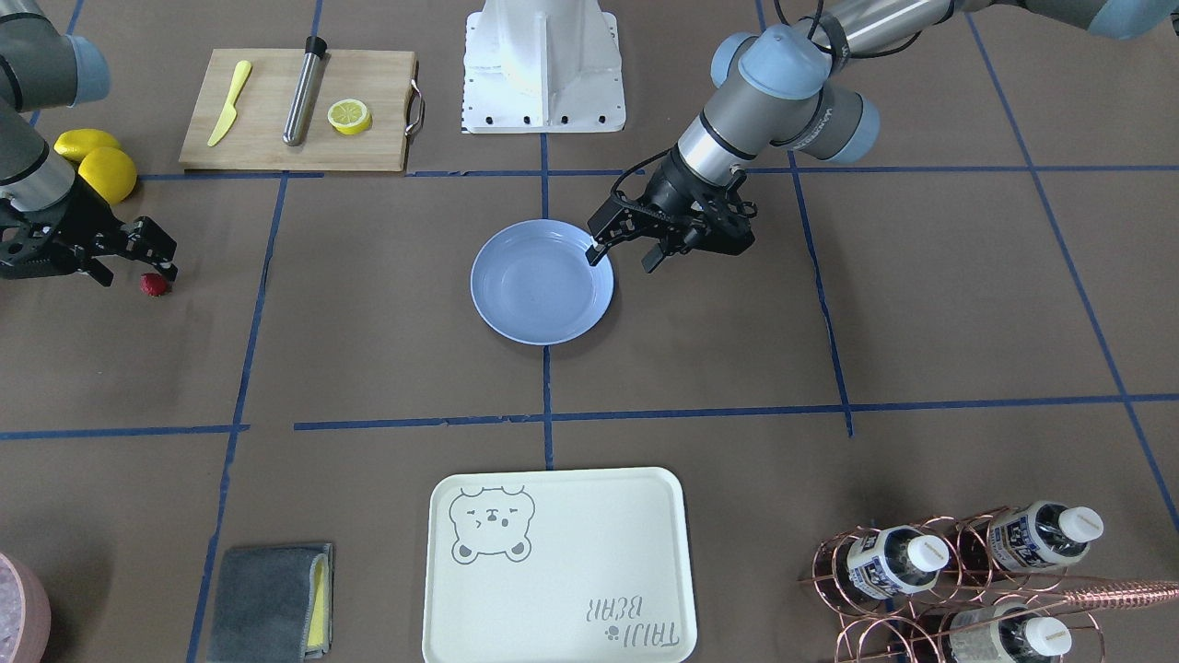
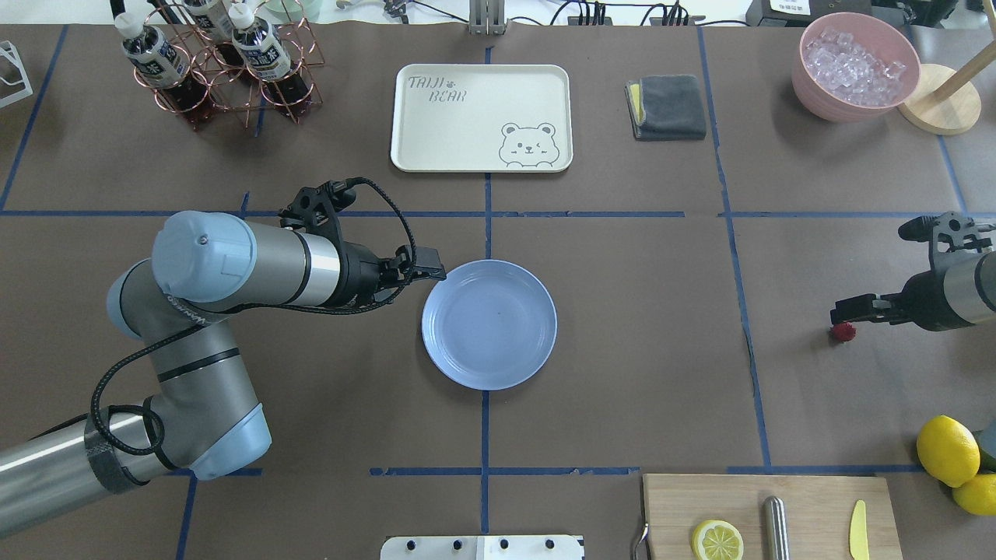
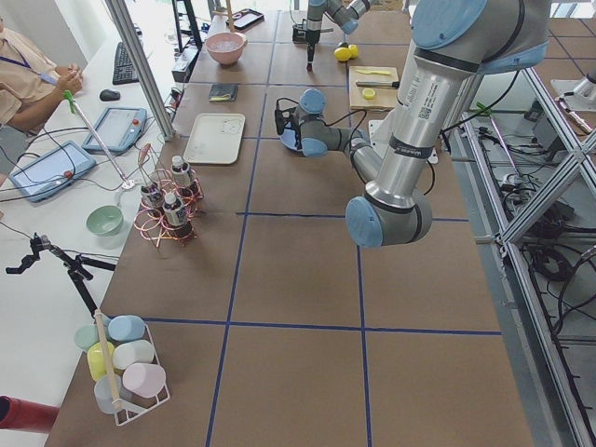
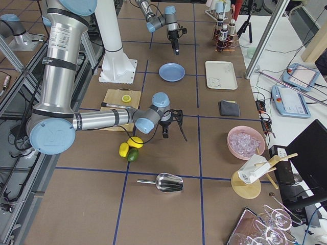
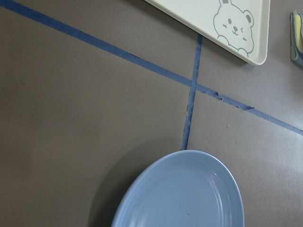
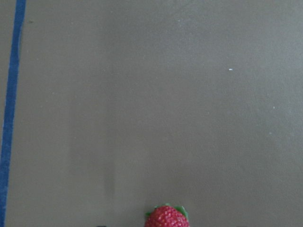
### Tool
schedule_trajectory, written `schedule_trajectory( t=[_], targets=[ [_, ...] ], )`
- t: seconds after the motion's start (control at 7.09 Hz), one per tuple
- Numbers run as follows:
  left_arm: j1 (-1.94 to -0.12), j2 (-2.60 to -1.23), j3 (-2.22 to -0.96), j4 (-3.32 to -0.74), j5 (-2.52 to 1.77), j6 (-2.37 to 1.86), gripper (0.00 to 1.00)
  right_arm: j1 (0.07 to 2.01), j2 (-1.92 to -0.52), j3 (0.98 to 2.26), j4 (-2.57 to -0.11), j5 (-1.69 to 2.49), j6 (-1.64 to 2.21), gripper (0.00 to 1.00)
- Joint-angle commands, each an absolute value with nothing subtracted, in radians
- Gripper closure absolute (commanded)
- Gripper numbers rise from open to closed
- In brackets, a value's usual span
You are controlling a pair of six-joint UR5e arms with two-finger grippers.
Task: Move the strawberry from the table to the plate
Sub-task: 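Release the plate with the left gripper while the right gripper grasps the strawberry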
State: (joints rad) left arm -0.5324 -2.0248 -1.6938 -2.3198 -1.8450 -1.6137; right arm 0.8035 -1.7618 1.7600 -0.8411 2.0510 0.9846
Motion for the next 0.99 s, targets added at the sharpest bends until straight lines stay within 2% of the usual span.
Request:
schedule_trajectory(
  t=[0.0,0.14,0.42,0.56,0.71,0.85],
  targets=[
    [-0.531,-2.025,-1.694,-2.321,-1.842,-1.615,0.00,0.798,-1.756,1.740,-0.834,2.051,0.985,0.29],
    [-0.531,-2.025,-1.694,-2.319,-1.842,-1.615,0.00,0.796,-1.755,1.735,-0.839,2.054,0.985,0.53],
    [-0.531,-2.025,-1.695,-2.321,-1.842,-1.615,0.00,0.787,-1.747,1.732,-0.842,2.054,0.985,0.54],
    [-0.532,-2.023,-1.700,-2.321,-1.842,-1.615,0.00,0.787,-1.747,1.732,-0.842,2.054,0.985,0.73],
    [-0.534,-2.023,-1.703,-2.321,-1.842,-1.615,0.00,0.787,-1.741,1.736,-0.842,2.059,0.985,1.00],
    [-0.534,-2.023,-1.704,-2.321,-1.842,-1.615,0.00,0.790,-1.723,1.747,-0.842,2.062,0.985,1.00]
  ],
)
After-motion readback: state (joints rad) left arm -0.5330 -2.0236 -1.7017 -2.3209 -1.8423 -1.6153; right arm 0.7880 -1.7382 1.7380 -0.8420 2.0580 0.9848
